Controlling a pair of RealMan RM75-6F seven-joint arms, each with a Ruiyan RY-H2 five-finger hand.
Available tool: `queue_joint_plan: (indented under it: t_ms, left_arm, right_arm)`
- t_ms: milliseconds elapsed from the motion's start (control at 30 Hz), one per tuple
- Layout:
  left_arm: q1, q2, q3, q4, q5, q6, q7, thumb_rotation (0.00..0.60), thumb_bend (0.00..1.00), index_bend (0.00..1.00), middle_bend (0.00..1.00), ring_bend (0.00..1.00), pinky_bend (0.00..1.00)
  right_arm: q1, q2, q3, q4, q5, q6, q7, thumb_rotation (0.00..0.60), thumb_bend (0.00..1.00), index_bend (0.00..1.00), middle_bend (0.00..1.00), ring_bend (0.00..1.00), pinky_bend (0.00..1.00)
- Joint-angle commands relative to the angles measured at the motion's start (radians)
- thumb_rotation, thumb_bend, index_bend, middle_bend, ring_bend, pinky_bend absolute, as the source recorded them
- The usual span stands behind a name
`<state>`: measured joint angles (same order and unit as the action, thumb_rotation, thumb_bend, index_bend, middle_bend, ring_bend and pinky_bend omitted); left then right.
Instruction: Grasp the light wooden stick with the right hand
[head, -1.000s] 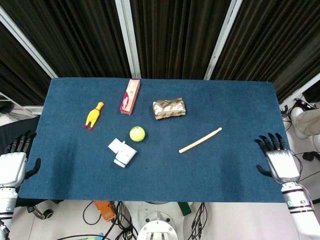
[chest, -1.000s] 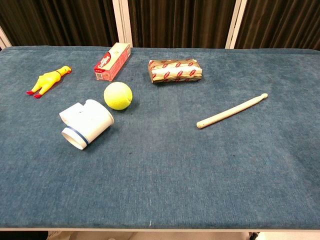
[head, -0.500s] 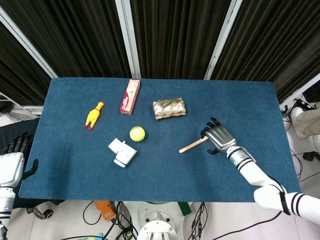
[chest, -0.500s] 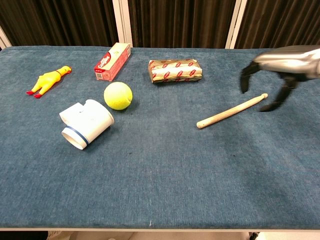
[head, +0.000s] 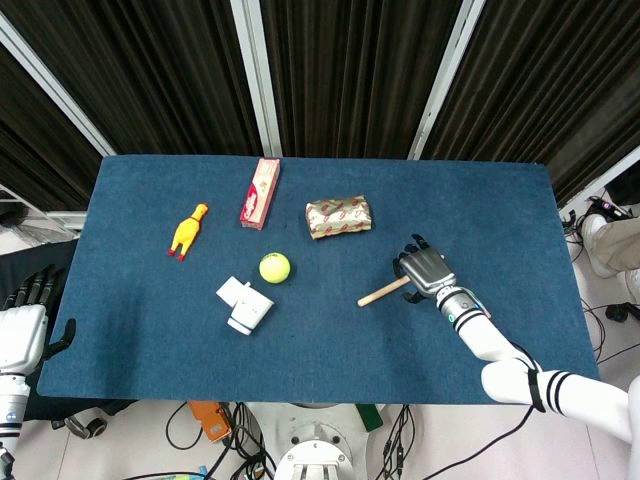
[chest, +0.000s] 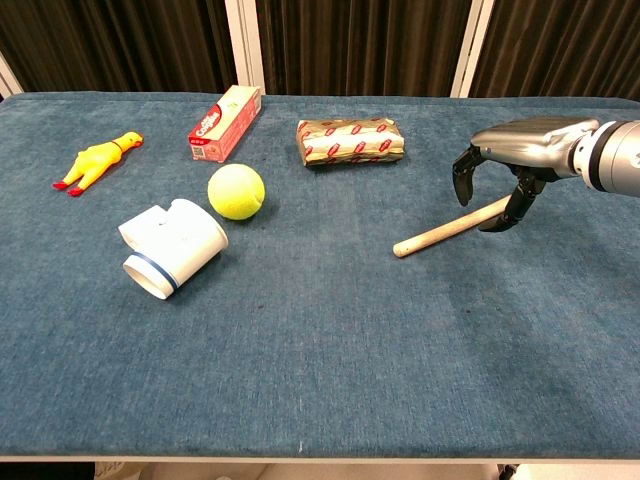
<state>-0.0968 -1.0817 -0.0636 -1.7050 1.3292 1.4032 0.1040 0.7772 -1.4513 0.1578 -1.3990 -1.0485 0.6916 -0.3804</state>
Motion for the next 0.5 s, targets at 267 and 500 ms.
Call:
queue_joint_plan:
  t_ms: [267,500]
  left_arm:
    - [0.000,0.002,0.000,-0.004,-0.008,-0.004,0.007,0.600,0.41,0.07,0.00,0.01,0.15]
    - [0.000,0.003,0.000,-0.005,-0.012,-0.007,0.008,0.600,0.41,0.07,0.00,0.01,0.15]
  right_arm:
    - [0.030,-0.024,-0.018,0.064,0.040,-0.028,0.023,0.600,0.45,0.55,0.45,0.25,0.00]
    - [0.042,-0.040,-0.020,0.092,0.035,-0.027,0.052,0.600,0.48,0.55,0.45,0.26,0.00]
